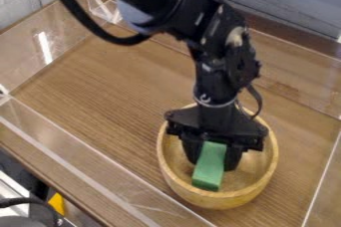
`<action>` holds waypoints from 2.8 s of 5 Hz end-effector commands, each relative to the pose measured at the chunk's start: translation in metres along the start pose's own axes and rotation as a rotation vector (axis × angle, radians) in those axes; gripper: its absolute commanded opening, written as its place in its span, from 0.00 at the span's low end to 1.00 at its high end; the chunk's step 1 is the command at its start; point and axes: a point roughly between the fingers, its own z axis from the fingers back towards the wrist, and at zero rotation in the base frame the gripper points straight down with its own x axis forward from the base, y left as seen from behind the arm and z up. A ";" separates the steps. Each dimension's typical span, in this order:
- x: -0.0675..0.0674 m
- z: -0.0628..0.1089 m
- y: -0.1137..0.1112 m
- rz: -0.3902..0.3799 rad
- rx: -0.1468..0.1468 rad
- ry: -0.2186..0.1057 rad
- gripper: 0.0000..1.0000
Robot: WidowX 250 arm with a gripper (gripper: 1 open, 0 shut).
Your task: Remove the green block from inside the brown bowl and put it on the table
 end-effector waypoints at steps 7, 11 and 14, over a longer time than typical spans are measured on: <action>0.051 0.090 0.061 0.319 0.023 -0.155 0.00; 0.049 0.061 0.046 0.356 0.061 -0.217 0.00; 0.055 0.056 0.046 0.390 0.083 -0.235 0.00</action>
